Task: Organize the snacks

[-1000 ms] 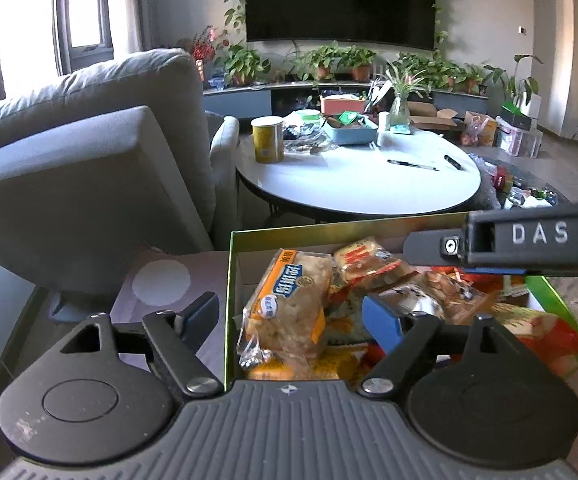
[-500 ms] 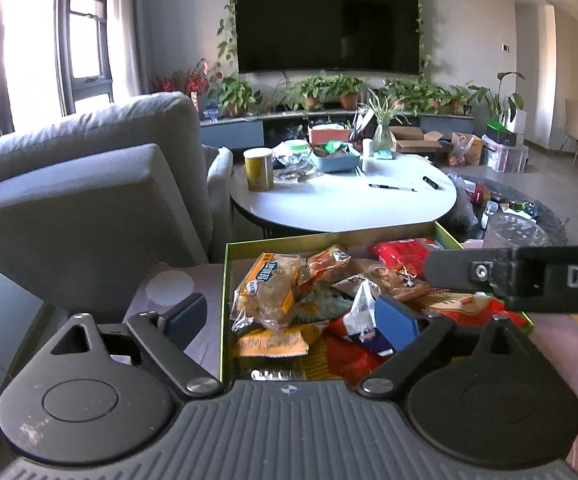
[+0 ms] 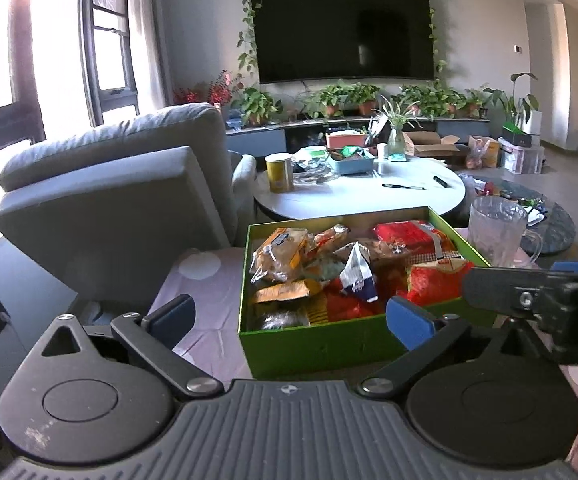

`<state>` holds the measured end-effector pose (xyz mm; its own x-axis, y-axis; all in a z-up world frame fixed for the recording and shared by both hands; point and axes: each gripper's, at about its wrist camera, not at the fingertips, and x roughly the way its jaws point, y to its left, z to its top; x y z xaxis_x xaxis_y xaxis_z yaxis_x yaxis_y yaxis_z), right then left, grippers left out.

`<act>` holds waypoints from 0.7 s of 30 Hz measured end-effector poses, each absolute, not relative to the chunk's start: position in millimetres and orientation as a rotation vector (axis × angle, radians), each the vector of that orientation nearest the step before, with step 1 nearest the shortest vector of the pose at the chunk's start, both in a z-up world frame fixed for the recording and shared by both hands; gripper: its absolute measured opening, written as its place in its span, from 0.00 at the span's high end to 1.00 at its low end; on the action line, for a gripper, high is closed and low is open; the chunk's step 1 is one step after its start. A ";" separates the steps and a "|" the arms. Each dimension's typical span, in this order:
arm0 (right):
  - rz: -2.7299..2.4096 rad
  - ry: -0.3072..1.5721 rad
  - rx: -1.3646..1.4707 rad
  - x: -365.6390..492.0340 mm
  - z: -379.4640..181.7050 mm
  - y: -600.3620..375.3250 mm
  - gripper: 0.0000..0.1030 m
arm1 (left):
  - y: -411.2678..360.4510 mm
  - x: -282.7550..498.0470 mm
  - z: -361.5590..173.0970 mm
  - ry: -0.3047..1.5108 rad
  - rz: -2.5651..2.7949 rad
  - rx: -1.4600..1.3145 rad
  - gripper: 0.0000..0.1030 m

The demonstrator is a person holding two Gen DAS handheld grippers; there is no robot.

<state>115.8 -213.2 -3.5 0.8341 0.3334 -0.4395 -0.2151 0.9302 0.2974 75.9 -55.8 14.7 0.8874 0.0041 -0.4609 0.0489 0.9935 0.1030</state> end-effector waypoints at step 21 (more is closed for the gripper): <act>0.212 0.417 0.127 70.4 -11.8 -209.1 0.43 | -43.8 23.8 20.5 0.458 0.041 0.064 0.01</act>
